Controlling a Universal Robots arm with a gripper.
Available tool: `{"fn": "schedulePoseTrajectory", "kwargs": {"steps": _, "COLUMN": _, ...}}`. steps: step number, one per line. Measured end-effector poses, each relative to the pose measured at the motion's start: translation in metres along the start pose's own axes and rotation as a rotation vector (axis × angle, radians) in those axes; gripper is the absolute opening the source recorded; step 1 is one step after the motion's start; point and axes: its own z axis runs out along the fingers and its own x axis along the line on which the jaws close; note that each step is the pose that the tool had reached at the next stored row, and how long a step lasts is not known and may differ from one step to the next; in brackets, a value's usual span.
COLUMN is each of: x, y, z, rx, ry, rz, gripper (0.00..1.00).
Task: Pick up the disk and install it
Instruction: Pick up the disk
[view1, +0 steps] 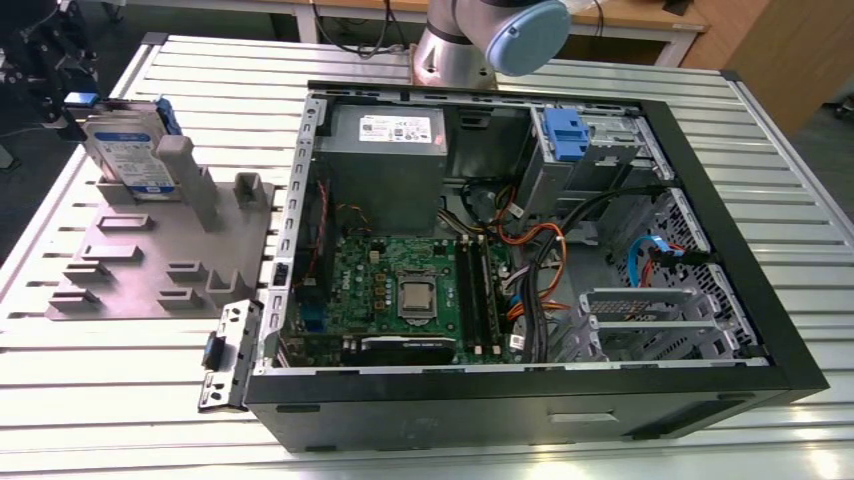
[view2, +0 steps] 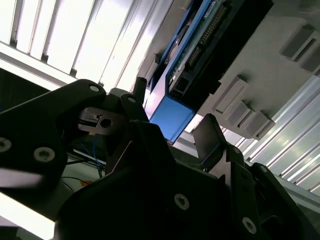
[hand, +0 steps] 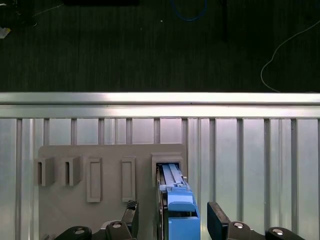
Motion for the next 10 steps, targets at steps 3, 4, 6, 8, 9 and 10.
{"fn": "schedulePoseTrajectory", "kwargs": {"steps": 3, "x": 0.0000, "y": 0.0000, "z": 0.0000, "rx": 0.0001, "ry": 0.0000, "rz": 0.000, "gripper": 0.65}}
{"fn": "schedulePoseTrajectory", "kwargs": {"steps": 4, "x": 0.0000, "y": 0.0000, "z": 0.0000, "rx": 0.0001, "ry": 0.0000, "rz": 0.000, "gripper": 0.65}}
{"fn": "schedulePoseTrajectory", "kwargs": {"steps": 6, "x": 0.0000, "y": 0.0000, "z": 0.0000, "rx": 0.0002, "ry": 0.0000, "rz": 0.000, "gripper": 0.65}}
{"fn": "schedulePoseTrajectory", "kwargs": {"steps": 8, "x": 0.0000, "y": 0.0000, "z": 0.0000, "rx": 0.0002, "ry": 0.0000, "rz": 0.000, "gripper": 0.65}}
{"fn": "schedulePoseTrajectory", "kwargs": {"steps": 9, "x": 0.0000, "y": 0.0000, "z": 0.0000, "rx": 0.0003, "ry": 0.0000, "rz": 0.000, "gripper": 0.65}}
{"fn": "schedulePoseTrajectory", "kwargs": {"steps": 10, "x": 0.0000, "y": 0.0000, "z": 0.0000, "rx": 0.0002, "ry": 0.0000, "rz": 0.000, "gripper": 0.65}}
